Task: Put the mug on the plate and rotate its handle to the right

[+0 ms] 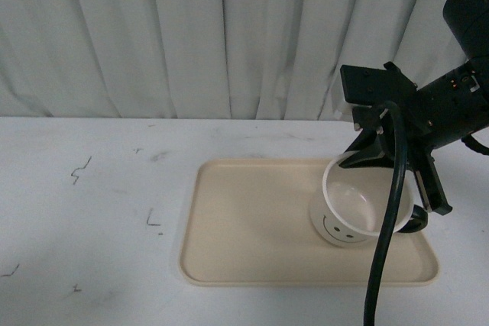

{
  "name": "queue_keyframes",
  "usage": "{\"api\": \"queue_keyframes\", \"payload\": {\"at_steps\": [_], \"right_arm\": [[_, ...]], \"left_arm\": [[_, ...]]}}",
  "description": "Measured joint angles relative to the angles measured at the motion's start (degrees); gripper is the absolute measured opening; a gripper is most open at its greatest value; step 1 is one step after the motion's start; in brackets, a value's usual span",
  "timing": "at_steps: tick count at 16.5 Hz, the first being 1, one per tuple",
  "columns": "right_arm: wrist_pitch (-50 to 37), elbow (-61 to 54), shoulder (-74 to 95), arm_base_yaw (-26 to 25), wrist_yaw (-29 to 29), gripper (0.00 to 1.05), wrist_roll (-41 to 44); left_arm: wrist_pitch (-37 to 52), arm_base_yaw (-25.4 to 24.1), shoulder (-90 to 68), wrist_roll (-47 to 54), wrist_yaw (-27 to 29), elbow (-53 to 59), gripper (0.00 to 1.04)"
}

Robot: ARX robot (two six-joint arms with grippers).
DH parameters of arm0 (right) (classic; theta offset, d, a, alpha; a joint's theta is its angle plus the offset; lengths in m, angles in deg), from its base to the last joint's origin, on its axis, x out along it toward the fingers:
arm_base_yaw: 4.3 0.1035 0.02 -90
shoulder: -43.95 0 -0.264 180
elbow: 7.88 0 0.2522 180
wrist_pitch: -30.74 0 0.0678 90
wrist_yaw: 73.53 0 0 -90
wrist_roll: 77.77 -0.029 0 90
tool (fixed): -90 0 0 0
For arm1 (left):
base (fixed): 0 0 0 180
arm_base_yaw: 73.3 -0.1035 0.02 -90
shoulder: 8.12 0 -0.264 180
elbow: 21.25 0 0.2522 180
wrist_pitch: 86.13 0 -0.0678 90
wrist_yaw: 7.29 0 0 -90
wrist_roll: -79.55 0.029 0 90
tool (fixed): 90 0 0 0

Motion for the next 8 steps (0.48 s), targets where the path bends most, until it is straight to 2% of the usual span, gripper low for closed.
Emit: {"api": "queue_keyframes", "payload": {"at_steps": [5, 6, 8], "right_arm": [[-1.0, 1.6, 2.6, 0.0, 1.3, 0.03, 1.8], [-2.2, 1.6, 2.6, 0.0, 0.8, 0.11, 1.8], [-4.6, 1.6, 2.6, 0.0, 0.2, 0.33, 1.8]], "left_arm": [[0.0, 0.0, 0.0, 0.0, 0.0, 0.0, 0.98], [0.0, 0.0, 0.0, 0.0, 0.0, 0.0, 0.98], [0.0, 0.0, 0.0, 0.0, 0.0, 0.0, 0.98]]}}
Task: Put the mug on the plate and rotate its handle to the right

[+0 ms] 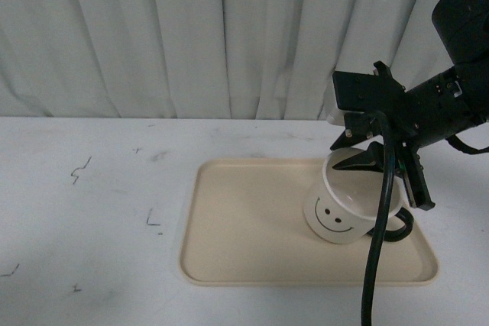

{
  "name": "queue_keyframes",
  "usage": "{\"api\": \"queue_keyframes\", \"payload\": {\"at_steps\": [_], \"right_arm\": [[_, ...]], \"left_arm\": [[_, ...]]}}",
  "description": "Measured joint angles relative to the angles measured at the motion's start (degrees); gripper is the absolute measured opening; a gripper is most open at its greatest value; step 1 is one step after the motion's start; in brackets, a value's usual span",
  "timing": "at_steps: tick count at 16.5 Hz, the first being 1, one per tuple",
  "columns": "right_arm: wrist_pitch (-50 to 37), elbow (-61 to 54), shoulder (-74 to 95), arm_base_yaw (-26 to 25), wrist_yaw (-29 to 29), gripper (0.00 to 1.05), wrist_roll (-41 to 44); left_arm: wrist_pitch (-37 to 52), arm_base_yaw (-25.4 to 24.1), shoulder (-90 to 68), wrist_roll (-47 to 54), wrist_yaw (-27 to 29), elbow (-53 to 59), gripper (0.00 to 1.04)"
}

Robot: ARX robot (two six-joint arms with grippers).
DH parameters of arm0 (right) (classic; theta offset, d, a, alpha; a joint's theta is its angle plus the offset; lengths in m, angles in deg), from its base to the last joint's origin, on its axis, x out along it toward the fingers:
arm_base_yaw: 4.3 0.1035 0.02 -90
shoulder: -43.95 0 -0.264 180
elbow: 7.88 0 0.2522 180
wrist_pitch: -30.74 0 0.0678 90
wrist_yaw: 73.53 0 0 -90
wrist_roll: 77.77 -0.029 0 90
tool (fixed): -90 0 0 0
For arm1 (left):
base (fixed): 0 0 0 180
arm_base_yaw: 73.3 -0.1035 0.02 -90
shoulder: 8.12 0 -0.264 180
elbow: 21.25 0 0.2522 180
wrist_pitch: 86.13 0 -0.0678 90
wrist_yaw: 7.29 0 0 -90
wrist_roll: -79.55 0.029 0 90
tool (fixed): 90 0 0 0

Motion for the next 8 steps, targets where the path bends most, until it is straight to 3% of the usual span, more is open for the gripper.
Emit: {"api": "queue_keyframes", "payload": {"at_steps": [4, 6, 8], "right_arm": [[-8.7, 0.4, -1.2, 1.2, 0.9, 0.78, -3.4], [-15.6, -3.5, -6.5, 1.9, 4.4, 1.0, -6.6], [-29.7, -13.3, -16.0, 2.4, 7.9, 0.98, -12.2]], "left_arm": [[0.0, 0.0, 0.0, 0.0, 0.0, 0.0, 0.98], [0.0, 0.0, 0.0, 0.0, 0.0, 0.0, 0.98], [0.0, 0.0, 0.0, 0.0, 0.0, 0.0, 0.98]]}}
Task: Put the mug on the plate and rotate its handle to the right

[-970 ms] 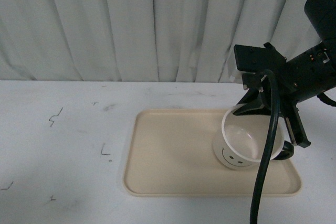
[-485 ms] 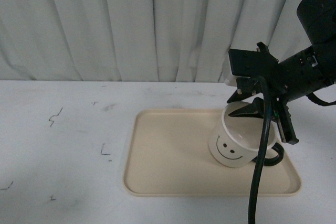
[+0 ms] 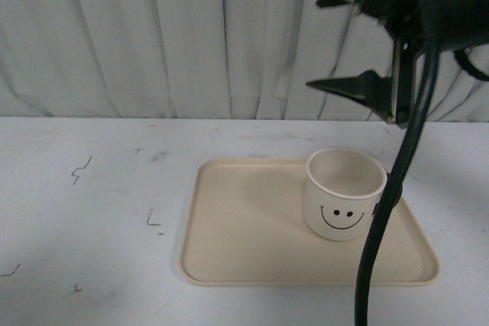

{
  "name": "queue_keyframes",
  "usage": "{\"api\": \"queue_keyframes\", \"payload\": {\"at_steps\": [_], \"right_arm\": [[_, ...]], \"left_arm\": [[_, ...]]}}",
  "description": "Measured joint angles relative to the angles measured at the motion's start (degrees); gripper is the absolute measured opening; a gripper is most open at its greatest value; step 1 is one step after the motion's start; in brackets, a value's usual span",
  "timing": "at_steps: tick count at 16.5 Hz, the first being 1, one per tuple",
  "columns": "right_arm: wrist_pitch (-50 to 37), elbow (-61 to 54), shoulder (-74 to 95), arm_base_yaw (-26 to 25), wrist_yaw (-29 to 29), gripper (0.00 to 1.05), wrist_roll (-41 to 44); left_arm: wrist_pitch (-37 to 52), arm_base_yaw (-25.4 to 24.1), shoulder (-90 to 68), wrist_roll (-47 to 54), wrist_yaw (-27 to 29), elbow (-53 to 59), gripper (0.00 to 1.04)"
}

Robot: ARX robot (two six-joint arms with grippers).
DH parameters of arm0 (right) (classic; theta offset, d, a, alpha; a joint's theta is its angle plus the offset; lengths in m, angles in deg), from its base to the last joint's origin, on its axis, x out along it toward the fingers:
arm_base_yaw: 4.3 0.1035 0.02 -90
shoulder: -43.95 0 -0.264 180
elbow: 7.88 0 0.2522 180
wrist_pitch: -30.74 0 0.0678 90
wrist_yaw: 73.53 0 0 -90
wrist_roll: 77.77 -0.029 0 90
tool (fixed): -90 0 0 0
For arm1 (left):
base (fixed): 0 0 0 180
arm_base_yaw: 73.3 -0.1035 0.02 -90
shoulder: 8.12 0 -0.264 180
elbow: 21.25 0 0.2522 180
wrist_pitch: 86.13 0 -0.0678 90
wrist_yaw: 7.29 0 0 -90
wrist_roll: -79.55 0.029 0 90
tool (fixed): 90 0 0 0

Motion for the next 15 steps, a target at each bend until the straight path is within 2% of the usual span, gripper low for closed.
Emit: {"api": "queue_keyframes", "payload": {"at_steps": [1, 3, 4, 5, 6, 7, 8, 9, 13, 14, 15], "right_arm": [[-9.4, -6.1, -4.7, 0.3, -0.3, 0.98, -4.6], [-33.8, -21.9, -15.5, 3.3, -6.4, 0.98, -20.2], [-43.1, -30.0, -22.2, 4.4, -10.6, 0.98, -30.1], [-47.5, -33.5, -26.4, 4.3, -12.2, 0.98, -36.1], [-38.9, -32.9, -30.2, 5.7, -24.1, 0.91, -45.4], [-32.5, -35.8, -33.4, 6.2, -38.5, 0.78, -54.8], [-31.6, -40.3, -35.5, 5.3, -47.9, 0.67, -60.8], [-32.3, -44.4, -37.5, 3.1, -53.9, 0.55, -64.9], [-34.0, -51.4, -45.3, 0.0, -52.0, 0.2, -68.5], [-33.6, -54.3, -47.6, -1.1, -50.6, 0.06, -68.9], [-33.2, -56.3, -49.4, -2.1, -49.9, 0.02, -69.1]], "left_arm": [[0.0, 0.0, 0.0, 0.0, 0.0, 0.0, 0.98], [0.0, 0.0, 0.0, 0.0, 0.0, 0.0, 0.98], [0.0, 0.0, 0.0, 0.0, 0.0, 0.0, 0.98], [0.0, 0.0, 0.0, 0.0, 0.0, 0.0, 0.98], [0.0, 0.0, 0.0, 0.0, 0.0, 0.0, 0.98], [0.0, 0.0, 0.0, 0.0, 0.0, 0.0, 0.98], [0.0, 0.0, 0.0, 0.0, 0.1, 0.0, 0.98], [0.0, 0.0, 0.0, 0.0, 0.1, 0.0, 0.98], [0.0, 0.0, 0.0, 0.0, 0.0, 0.0, 0.98], [0.0, 0.0, 0.0, 0.0, 0.0, 0.0, 0.98], [0.0, 0.0, 0.0, 0.0, 0.0, 0.0, 0.98]]}}
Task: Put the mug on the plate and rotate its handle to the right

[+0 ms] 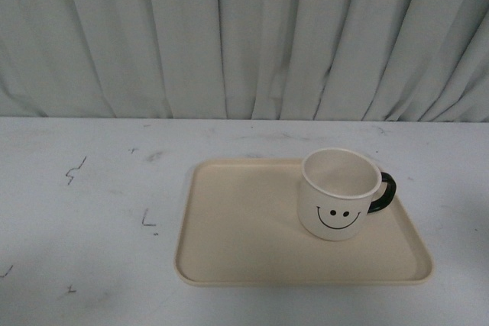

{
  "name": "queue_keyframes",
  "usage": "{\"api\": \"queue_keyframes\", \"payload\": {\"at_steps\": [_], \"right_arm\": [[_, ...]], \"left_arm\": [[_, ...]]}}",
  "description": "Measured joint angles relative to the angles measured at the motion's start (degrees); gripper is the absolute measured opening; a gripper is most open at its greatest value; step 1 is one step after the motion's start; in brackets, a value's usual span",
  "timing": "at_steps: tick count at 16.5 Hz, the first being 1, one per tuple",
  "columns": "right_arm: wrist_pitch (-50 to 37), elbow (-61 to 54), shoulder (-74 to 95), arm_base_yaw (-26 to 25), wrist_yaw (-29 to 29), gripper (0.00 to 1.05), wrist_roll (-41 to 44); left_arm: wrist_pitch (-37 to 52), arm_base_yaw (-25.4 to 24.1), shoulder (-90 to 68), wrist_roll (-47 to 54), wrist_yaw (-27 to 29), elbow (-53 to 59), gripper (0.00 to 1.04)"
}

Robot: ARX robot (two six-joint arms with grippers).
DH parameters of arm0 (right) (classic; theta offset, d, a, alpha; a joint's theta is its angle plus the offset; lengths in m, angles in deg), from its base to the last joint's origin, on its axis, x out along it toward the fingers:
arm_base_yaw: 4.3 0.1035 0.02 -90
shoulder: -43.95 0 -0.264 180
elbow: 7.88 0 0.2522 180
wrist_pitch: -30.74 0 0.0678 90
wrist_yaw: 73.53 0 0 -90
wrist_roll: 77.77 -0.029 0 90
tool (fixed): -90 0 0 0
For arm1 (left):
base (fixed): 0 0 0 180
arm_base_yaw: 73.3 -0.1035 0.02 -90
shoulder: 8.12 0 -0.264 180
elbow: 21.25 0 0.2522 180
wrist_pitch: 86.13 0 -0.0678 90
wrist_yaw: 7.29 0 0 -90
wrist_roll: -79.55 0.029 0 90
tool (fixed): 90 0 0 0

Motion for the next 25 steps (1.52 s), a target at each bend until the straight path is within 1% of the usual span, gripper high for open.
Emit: {"api": "queue_keyframes", "payload": {"at_steps": [4, 5, 6, 7, 11, 13, 19, 25], "right_arm": [[2.2, -4.6, -7.5, -2.4, 2.3, 0.02, 0.0], [4.0, -6.3, -10.4, -3.1, 3.6, 0.02, 0.0], [5.5, -7.3, -12.9, -6.9, 7.1, 0.02, 0.0], [6.6, -8.0, -15.0, -8.2, 7.1, 0.02, -0.1], [11.0, -9.9, -21.1, -7.8, 7.9, 0.02, -0.1], [9.2, -11.9, -22.4, -7.8, 7.9, 0.02, -0.1], [20.9, -12.3, -34.4, -7.8, 7.9, 0.02, -0.1], [27.9, -12.3, -41.6, -7.8, 7.9, 0.02, -0.1]], "left_arm": [[0.0, 0.0, 0.0, 0.0, 0.0, 0.0, 0.98], [0.0, 0.0, 0.0, 0.0, 0.0, 0.0, 0.98], [0.0, 0.0, 0.0, 0.0, 0.0, 0.0, 0.98], [0.0, 0.0, 0.0, 0.0, 0.0, 0.0, 0.98], [0.0, 0.0, 0.0, 0.0, 0.0, 0.0, 0.98], [0.0, 0.0, 0.0, 0.0, 0.0, 0.0, 0.98], [0.0, 0.0, 0.0, 0.0, 0.0, 0.0, 0.98], [0.0, 0.0, 0.0, 0.0, 0.0, 0.0, 0.98]]}}
